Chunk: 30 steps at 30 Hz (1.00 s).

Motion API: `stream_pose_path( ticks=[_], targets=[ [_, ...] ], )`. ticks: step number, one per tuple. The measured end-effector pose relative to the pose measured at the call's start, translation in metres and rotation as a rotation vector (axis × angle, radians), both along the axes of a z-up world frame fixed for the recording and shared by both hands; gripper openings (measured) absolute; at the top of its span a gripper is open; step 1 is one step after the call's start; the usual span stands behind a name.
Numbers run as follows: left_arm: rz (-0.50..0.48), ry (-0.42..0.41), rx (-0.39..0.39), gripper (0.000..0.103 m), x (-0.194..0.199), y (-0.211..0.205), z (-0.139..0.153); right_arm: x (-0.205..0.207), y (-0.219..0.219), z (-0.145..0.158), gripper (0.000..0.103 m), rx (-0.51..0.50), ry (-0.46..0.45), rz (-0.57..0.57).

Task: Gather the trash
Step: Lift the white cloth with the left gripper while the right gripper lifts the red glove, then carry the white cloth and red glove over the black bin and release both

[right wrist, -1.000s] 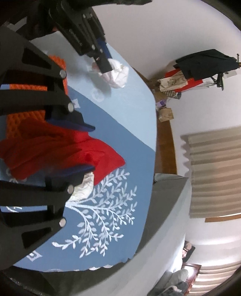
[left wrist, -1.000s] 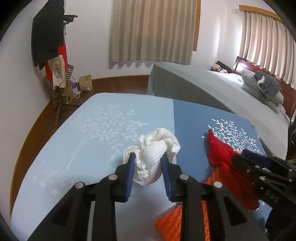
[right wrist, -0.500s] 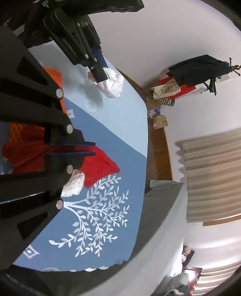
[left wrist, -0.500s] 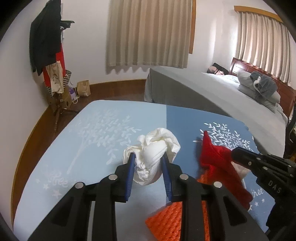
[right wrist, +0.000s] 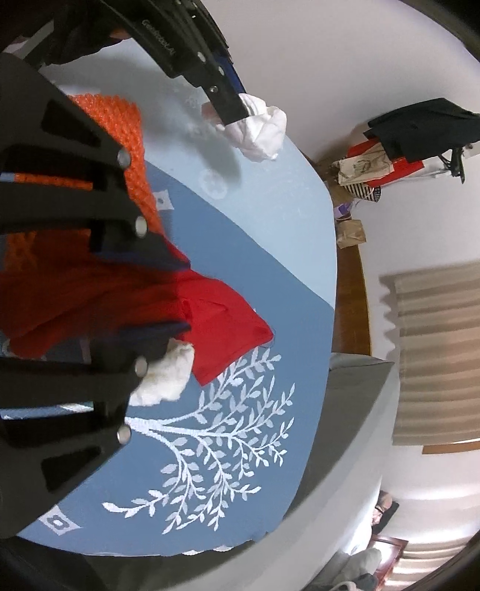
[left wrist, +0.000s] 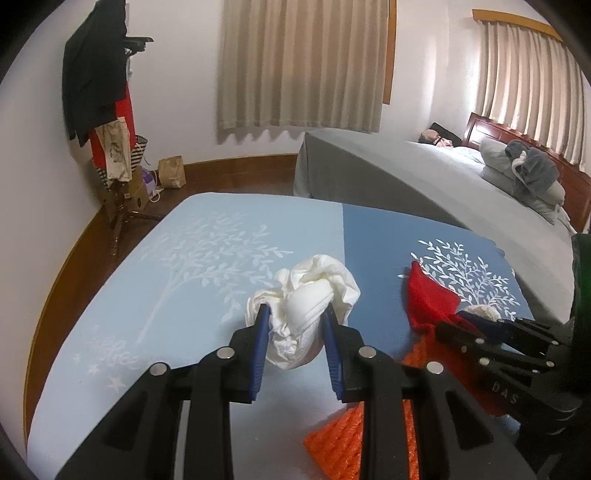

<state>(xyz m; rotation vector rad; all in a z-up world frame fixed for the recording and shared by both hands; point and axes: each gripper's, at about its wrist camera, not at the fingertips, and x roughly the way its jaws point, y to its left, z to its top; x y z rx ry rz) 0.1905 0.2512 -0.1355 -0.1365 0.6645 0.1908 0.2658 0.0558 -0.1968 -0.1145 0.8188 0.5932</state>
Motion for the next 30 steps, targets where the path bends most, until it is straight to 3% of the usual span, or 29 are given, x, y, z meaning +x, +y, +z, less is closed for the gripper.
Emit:
stream_pose_path(
  ticks=[2,13,23,30],
  targets=[
    [-0.001,0.0,-0.002,0.028,-0.001,0.0,-0.001,0.001,-0.001,0.001,0.009,0.005,0.005,0.002],
    [-0.017,-0.038,0.006,0.028,-0.008,-0.009,0.017,-0.014,-0.028,0.056,0.008,0.19,-0.072,0.022],
    [-0.071,-0.089,0.015,0.028,-0.02,-0.029,0.044,-0.039,-0.056,0.101,0.008,0.232,-0.144,0.021],
    [-0.13,-0.119,0.016,0.028,-0.026,-0.053,0.061,-0.057,-0.087,0.116,0.008,0.237,-0.176,-0.022]
  ],
)
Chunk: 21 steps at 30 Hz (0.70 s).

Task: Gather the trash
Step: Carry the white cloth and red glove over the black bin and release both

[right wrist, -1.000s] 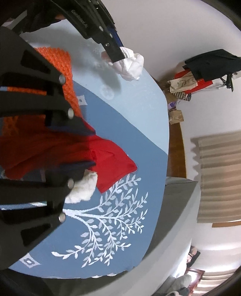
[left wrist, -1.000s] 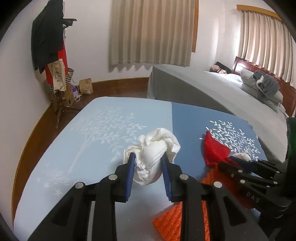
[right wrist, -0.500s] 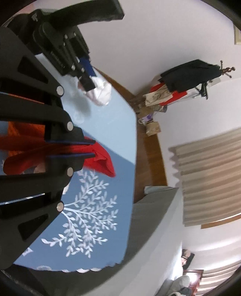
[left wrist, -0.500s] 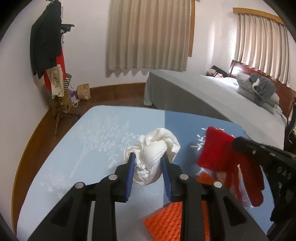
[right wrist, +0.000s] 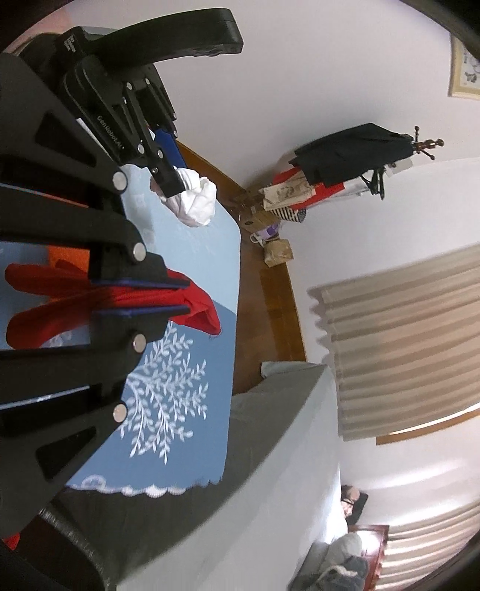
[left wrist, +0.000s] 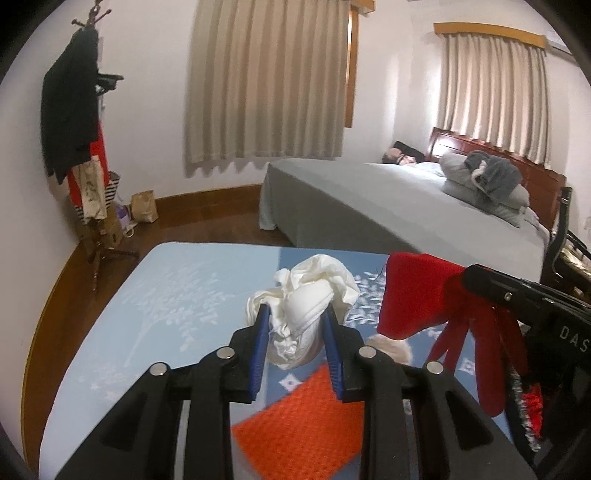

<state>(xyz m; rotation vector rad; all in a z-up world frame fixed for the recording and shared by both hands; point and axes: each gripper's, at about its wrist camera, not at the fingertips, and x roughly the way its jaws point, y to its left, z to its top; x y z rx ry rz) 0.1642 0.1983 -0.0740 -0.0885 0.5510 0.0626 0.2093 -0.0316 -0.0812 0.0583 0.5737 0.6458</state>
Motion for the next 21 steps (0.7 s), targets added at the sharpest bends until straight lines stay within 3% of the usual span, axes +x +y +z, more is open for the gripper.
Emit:
stream_pose_path(
  ticks=[21],
  targets=[
    [-0.235,-0.028,-0.031,0.028,-0.01,-0.116,0.013,-0.05,-0.133,0.009,0.008,-0.026,-0.021,-0.237]
  ],
)
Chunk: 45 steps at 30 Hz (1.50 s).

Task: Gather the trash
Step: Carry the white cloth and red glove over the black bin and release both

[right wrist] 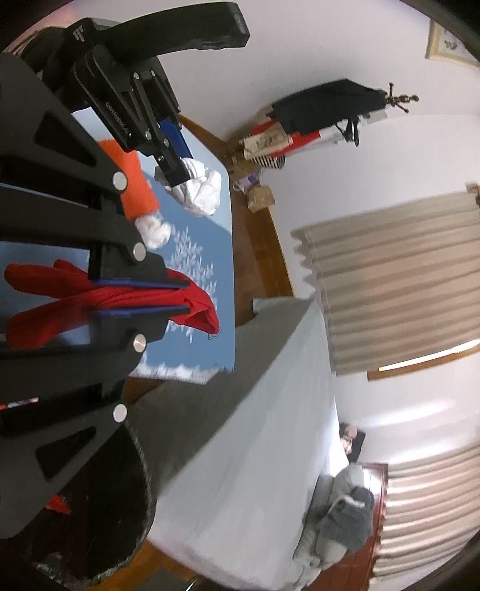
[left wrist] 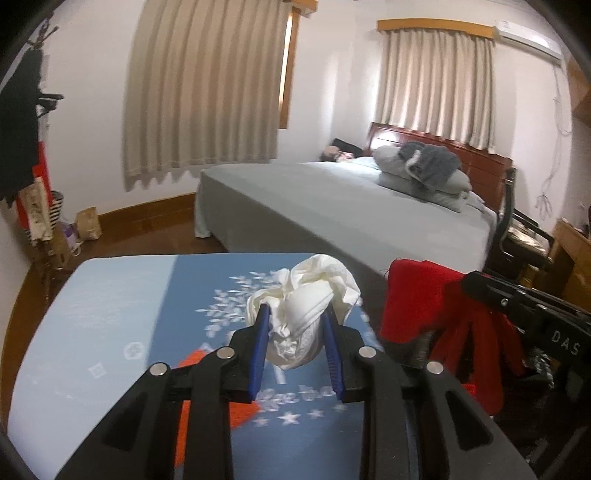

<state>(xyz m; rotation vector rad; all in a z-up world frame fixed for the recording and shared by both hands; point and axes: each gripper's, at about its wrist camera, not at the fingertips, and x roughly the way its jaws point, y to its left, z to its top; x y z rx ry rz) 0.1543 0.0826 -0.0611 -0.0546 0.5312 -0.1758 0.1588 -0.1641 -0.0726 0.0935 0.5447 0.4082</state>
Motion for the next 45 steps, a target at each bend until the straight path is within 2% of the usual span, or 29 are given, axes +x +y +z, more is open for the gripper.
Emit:
stream_pose_path(
  ticks=[19,27,29,30,32,33,36,38,39,41,45],
  targets=[
    [-0.263,0.019,-0.019,0.028,-0.006,-0.127,-0.011,-0.044,-0.121,-0.024,0.008,-0.058,0.038,-0.256],
    [-0.357,0.045,-0.023,0.029,-0.008,-0.173,-0.022,-0.058,-0.16,-0.04,0.008,-0.052,0.061,-0.344],
    [-0.393,0.063,-0.031,0.031,-0.006,-0.183,-0.026,-0.06,-0.167,-0.044,0.011,-0.044,0.074,-0.362],
    [-0.405,0.069,-0.034,0.038,-0.006,-0.187,-0.027,-0.061,-0.173,-0.048,0.012,-0.042,0.083,-0.378],
    [-0.437,0.092,-0.042,0.045,-0.005,-0.194,-0.031,-0.062,-0.18,-0.052,0.019,-0.035,0.098,-0.396],
    [-0.443,0.099,-0.043,0.049,-0.005,-0.195,-0.032,-0.064,-0.184,-0.054,0.025,-0.027,0.101,-0.409],
    [-0.438,0.105,-0.047,0.061,-0.006,-0.194,-0.036,-0.068,-0.19,-0.056,0.039,-0.024,0.101,-0.432],
    [-0.429,0.106,-0.051,0.063,-0.005,-0.19,-0.036,-0.068,-0.191,-0.056,0.055,-0.025,0.093,-0.444],
    [-0.418,0.106,-0.05,0.067,-0.005,-0.187,-0.036,-0.069,-0.193,-0.056,0.06,-0.025,0.086,-0.449],
    [-0.398,0.099,-0.045,0.069,-0.005,-0.18,-0.034,-0.071,-0.192,-0.054,0.087,-0.03,0.071,-0.463],
    [-0.336,0.074,-0.032,0.079,-0.001,-0.158,-0.028,-0.073,-0.185,-0.049,0.094,-0.032,0.037,-0.471]
  ],
)
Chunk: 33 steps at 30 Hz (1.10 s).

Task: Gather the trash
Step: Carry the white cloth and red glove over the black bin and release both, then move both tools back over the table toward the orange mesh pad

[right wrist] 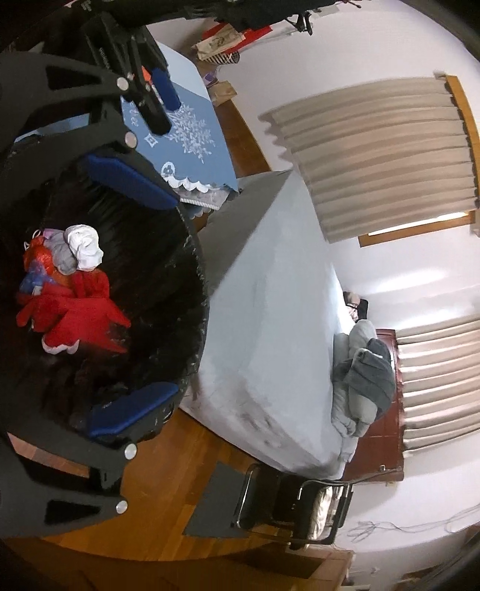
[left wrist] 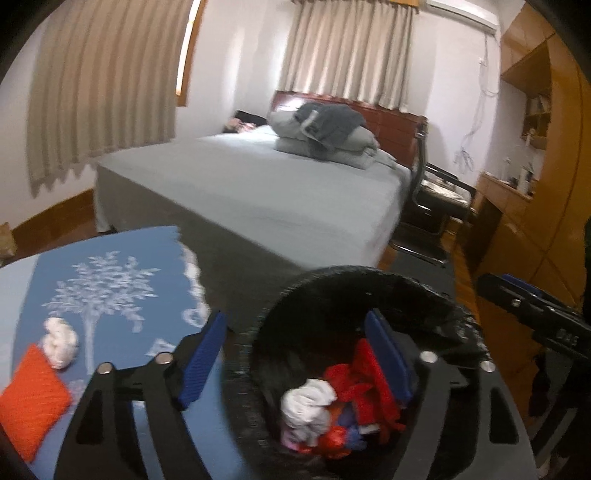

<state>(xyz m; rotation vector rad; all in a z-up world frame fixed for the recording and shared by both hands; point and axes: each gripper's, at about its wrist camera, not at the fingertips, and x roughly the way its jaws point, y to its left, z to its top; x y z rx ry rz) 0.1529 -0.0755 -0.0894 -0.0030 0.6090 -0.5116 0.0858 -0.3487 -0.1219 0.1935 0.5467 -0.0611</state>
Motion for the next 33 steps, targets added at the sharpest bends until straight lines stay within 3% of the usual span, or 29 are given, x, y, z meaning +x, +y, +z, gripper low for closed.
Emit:
stream_pose_path(
  ticks=[15,33],
  targets=[
    [0.283,-0.059,0.068,0.086,0.0,0.114,0.006,0.031,0.085,0.002,0.096,0.009,0.003,0.158],
    [0.58,0.044,0.159,0.087,0.002,0.248,-0.038,0.081,0.223,-0.009,0.096,0.006,0.033,0.394]
  ],
)
